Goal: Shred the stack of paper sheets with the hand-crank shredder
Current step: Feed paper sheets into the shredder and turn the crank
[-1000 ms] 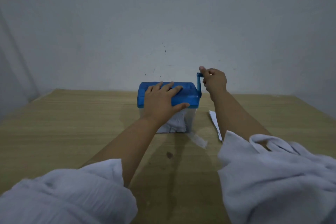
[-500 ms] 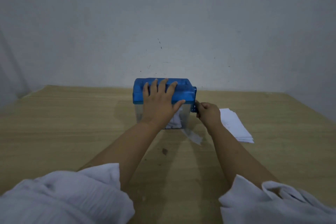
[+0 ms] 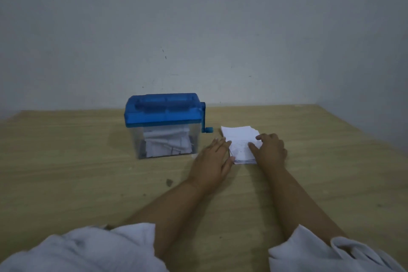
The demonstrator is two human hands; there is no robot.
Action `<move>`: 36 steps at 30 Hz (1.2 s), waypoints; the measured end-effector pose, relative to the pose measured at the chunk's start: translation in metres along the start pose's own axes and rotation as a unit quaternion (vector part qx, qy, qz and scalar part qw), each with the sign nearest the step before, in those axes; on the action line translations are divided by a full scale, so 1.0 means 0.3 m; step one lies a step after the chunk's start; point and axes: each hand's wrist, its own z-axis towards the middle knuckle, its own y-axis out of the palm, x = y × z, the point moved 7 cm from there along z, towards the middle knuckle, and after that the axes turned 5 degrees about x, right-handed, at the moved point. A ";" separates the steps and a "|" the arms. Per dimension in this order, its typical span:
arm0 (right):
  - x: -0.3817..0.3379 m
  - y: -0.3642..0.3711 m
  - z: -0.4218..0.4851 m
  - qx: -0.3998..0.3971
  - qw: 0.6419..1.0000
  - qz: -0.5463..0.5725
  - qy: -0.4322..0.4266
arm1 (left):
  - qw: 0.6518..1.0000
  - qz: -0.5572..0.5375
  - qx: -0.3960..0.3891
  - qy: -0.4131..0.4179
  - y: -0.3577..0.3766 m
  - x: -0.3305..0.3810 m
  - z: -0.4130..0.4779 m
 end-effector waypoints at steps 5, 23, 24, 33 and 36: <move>0.041 0.020 0.009 -0.031 0.994 -0.089 0.048 | 0.992 0.044 -0.118 0.013 0.124 0.017 0.039; 0.062 -0.060 0.039 0.104 0.991 0.041 0.066 | 0.982 0.099 -0.159 0.014 0.152 0.011 0.034; 0.058 -0.060 0.038 0.105 0.992 0.024 0.058 | 0.982 0.099 -0.158 0.013 0.152 0.012 0.033; 0.071 -0.078 0.035 0.139 0.973 0.161 0.087 | 0.996 0.030 -0.078 -0.001 0.115 0.021 0.039; 0.065 -0.086 0.028 0.104 0.881 0.425 0.179 | 0.988 -0.120 0.096 0.004 -0.005 0.034 0.021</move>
